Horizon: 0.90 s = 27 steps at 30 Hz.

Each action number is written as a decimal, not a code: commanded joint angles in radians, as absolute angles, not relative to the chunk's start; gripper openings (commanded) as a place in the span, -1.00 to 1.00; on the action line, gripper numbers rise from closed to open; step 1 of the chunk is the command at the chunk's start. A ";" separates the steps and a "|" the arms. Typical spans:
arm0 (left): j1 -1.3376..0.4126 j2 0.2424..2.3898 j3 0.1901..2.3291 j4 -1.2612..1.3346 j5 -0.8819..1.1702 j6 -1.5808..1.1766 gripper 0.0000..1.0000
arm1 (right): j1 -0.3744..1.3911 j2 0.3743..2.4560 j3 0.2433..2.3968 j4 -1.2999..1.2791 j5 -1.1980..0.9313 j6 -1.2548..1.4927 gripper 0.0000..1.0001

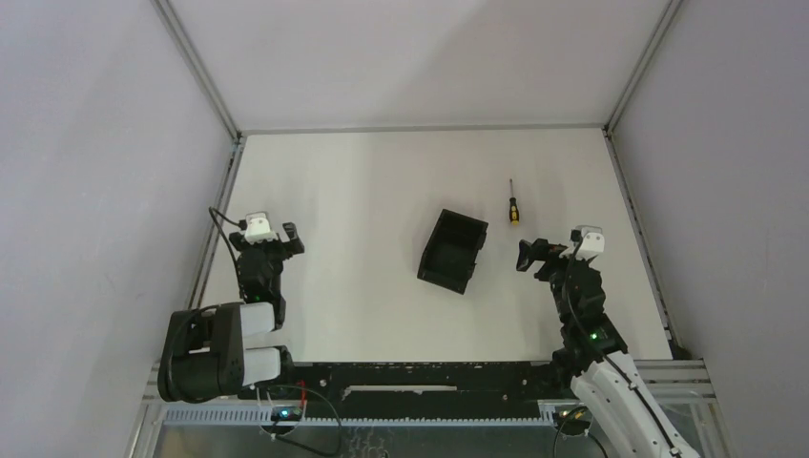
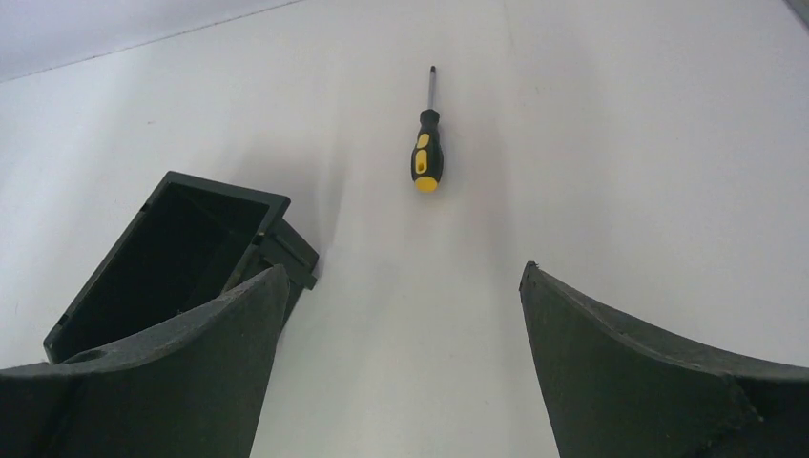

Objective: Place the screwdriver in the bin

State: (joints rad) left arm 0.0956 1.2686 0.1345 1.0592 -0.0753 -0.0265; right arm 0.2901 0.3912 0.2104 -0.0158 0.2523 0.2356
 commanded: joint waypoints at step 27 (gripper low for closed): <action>0.089 1.258 0.179 1.084 -0.083 -0.025 1.00 | 0.153 1.312 1.018 -0.443 0.117 0.225 0.99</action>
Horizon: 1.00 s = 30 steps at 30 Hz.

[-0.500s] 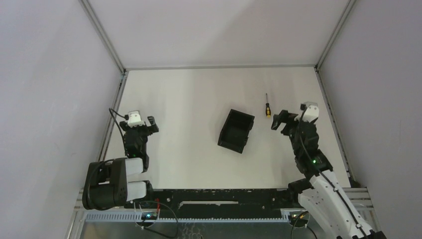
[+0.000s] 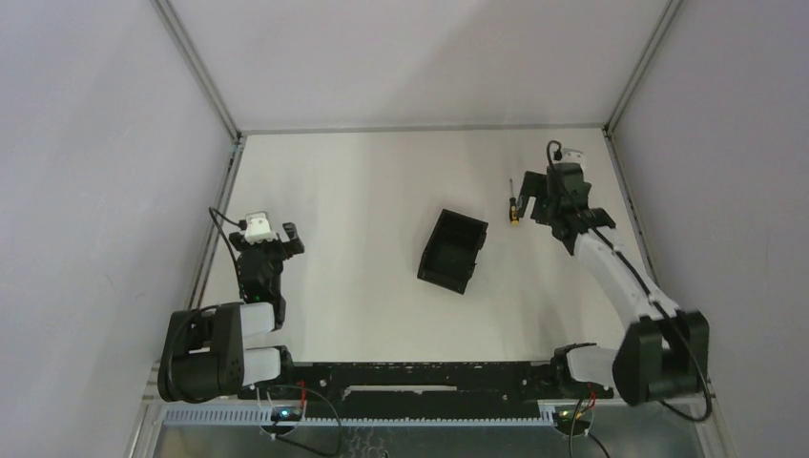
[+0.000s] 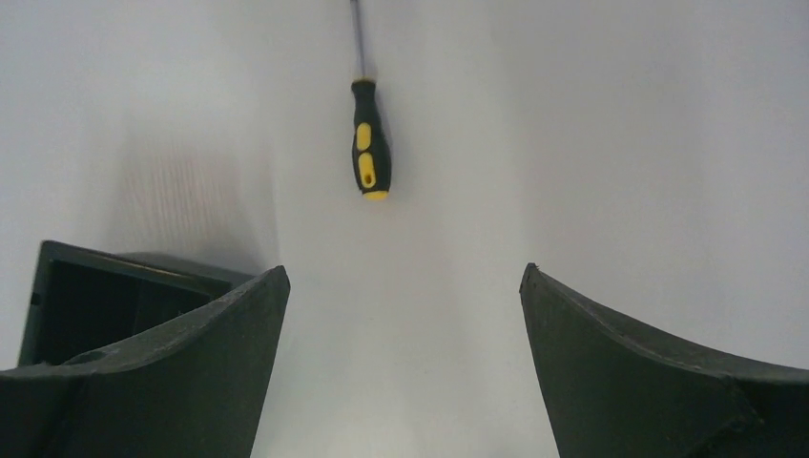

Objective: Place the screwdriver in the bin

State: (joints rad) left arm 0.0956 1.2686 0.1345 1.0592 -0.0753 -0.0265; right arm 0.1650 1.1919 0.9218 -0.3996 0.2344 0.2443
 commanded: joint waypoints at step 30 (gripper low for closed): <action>0.089 1.258 0.179 1.085 -0.084 -0.025 1.00 | 0.123 1.920 1.607 -0.806 0.147 0.234 -1.00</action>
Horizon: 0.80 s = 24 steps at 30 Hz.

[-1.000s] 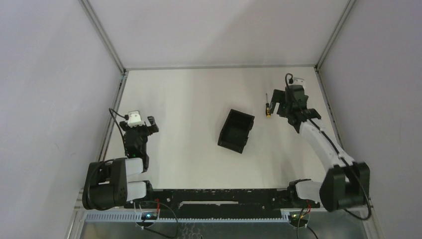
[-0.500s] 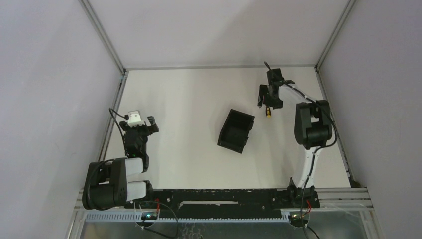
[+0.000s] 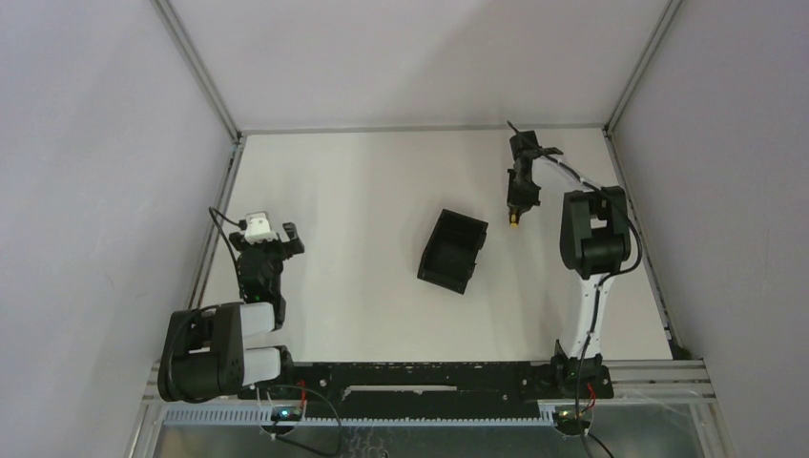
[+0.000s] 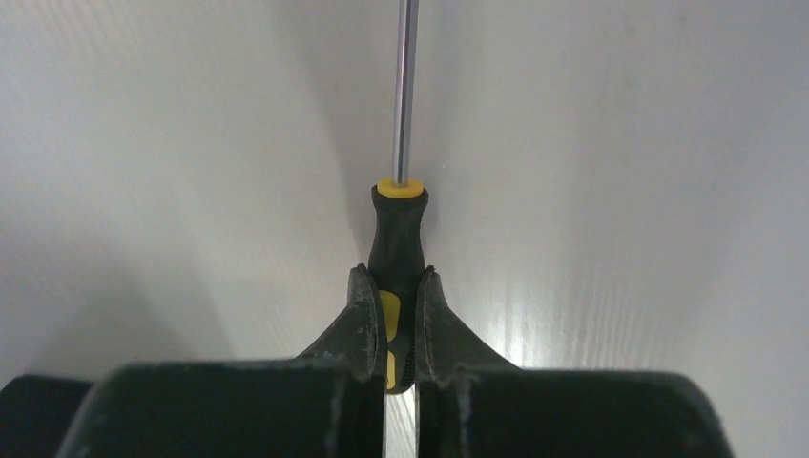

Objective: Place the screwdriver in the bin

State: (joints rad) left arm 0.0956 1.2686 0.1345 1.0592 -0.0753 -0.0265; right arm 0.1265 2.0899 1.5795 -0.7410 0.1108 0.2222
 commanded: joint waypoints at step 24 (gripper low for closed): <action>0.089 1.258 0.179 1.084 -0.084 -0.025 1.00 | 0.708 1.414 1.284 -0.813 0.270 0.592 -0.97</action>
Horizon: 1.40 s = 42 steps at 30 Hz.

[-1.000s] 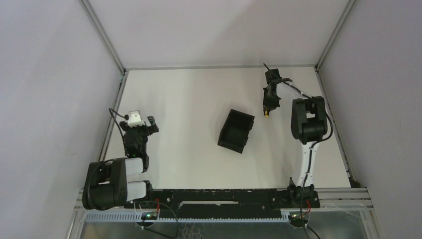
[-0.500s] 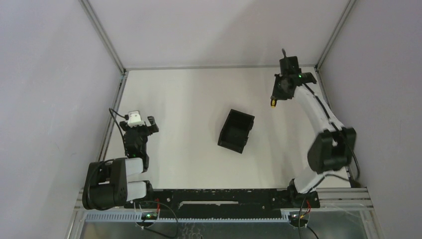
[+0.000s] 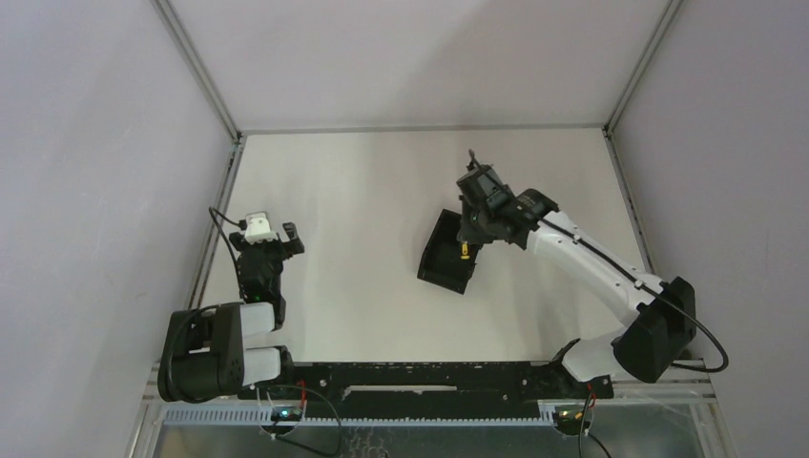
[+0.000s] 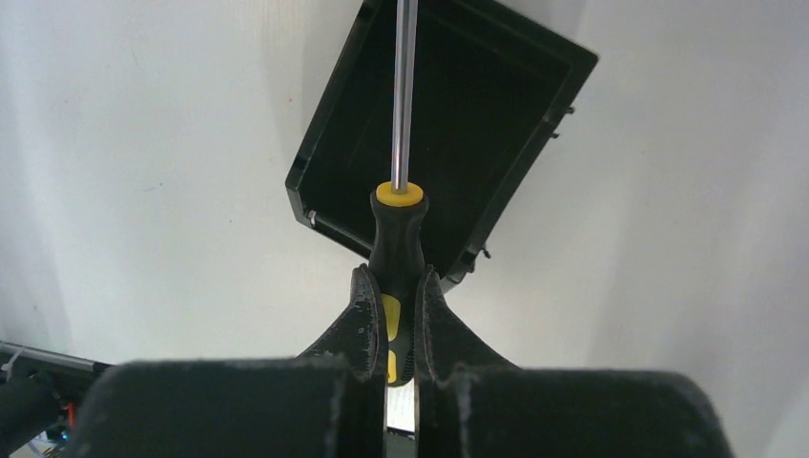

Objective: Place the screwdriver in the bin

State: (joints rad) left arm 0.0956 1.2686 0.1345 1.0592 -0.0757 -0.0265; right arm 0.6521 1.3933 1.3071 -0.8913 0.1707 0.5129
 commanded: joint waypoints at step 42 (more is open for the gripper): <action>0.089 1.258 0.179 1.083 -0.084 -0.025 1.00 | 0.795 1.577 1.150 -0.559 0.332 0.548 0.40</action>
State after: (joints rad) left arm 0.0956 1.2686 0.1345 1.0592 -0.0753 -0.0265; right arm 0.7830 1.6962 1.1427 -0.5945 0.3325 0.5381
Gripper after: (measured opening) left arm 0.996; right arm 0.696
